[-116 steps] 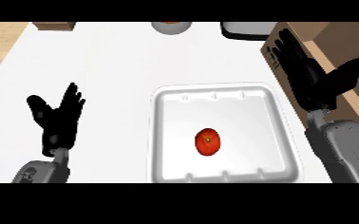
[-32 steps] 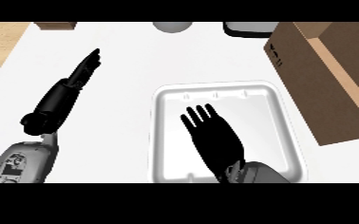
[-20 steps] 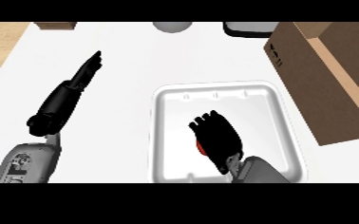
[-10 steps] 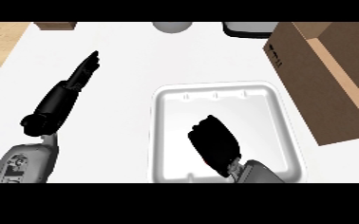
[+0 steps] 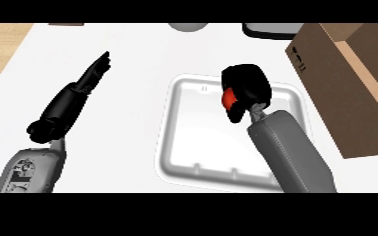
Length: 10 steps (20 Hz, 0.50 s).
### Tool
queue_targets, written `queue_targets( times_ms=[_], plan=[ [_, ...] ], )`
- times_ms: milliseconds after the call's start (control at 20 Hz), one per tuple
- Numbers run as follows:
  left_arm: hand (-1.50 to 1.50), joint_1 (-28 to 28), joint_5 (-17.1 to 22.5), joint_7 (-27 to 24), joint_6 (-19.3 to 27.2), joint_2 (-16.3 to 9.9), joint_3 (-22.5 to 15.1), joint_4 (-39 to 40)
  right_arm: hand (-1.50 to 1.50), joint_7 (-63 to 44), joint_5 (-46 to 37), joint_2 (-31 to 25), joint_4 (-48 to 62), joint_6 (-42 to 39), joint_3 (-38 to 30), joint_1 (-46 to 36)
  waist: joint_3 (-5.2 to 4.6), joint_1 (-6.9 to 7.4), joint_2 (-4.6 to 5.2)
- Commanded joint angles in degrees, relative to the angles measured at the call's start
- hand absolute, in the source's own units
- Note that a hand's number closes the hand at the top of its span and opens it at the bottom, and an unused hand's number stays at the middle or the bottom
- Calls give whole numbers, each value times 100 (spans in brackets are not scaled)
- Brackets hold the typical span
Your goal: Pick the tomato from the tray and place it in the cardboard box
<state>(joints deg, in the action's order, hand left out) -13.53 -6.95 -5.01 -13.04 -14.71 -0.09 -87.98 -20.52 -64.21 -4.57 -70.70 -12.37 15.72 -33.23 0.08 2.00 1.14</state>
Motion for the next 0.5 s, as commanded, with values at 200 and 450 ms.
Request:
queue_targets(
  times_ms=[200,450],
  plan=[
    [0,-149,-18,113,10,74,-3,88,150,-255,-386,-213,1944,990,-1024,-2220,-8,66,-35],
    [0,-155,0,94,0,16,153,242,150,-567,-511,-246,2364,1589,-1376,-2833,-9,-40,-62]
  ],
)
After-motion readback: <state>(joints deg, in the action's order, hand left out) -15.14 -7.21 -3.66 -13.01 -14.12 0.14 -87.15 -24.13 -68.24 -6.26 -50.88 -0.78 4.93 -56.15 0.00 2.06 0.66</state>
